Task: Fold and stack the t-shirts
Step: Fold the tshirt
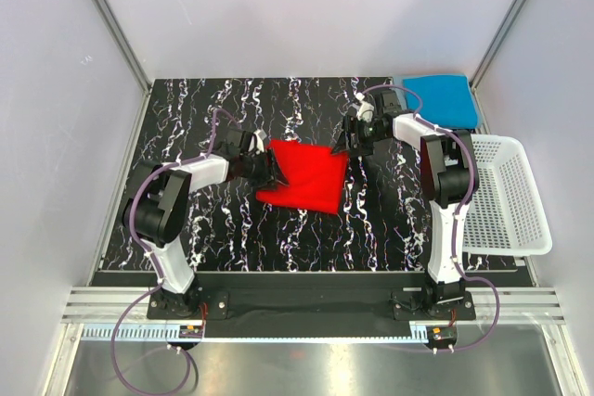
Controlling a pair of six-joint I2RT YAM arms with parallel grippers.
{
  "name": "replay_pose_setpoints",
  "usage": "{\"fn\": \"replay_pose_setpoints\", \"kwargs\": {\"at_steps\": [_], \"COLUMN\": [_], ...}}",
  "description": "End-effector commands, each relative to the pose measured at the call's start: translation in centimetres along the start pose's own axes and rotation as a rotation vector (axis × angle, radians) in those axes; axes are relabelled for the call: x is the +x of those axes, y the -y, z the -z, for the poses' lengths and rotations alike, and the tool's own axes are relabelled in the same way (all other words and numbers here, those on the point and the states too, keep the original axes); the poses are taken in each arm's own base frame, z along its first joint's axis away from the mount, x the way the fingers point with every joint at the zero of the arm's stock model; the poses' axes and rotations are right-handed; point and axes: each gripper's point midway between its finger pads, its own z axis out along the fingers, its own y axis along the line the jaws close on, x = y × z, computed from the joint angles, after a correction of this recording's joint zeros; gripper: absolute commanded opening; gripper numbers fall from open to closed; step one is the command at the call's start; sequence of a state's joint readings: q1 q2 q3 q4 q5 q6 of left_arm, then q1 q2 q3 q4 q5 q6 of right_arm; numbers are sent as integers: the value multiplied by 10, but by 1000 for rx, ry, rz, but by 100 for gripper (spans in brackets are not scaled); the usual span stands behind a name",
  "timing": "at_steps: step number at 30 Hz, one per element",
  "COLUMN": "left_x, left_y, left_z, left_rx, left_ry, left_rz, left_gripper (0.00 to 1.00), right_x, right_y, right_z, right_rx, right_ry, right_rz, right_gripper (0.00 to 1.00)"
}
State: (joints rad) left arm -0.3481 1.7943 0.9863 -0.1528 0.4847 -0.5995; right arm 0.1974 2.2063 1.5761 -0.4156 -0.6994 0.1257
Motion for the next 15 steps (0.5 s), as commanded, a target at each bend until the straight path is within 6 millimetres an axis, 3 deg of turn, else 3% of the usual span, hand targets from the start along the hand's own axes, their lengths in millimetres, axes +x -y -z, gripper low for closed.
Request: {"fn": "replay_pose_setpoints", "kwargs": {"at_steps": [1,6,8,11,15], "left_x": [-11,-9,-8,-12,-9], "left_y": [17,29,34,33,14], "left_z": [-1,-4,-2,13,40], "left_rx": [54,98,116,67,-75], "left_ry": [52,57,56,79,125], "left_rz": [-49,-55,-51,-51,-87], "left_gripper": [52,52,52,52,55], "right_x": [39,41,41,40,34], "right_y": [19,23,24,24,23], "right_z": [-15,-15,-16,-19,-19], "right_rx": [65,81,79,68,51], "right_ry": [-108,-103,-104,-102,-71], "right_rz": [-67,-73,-74,-80,-61], "right_gripper": [77,73,66,43,18]}}
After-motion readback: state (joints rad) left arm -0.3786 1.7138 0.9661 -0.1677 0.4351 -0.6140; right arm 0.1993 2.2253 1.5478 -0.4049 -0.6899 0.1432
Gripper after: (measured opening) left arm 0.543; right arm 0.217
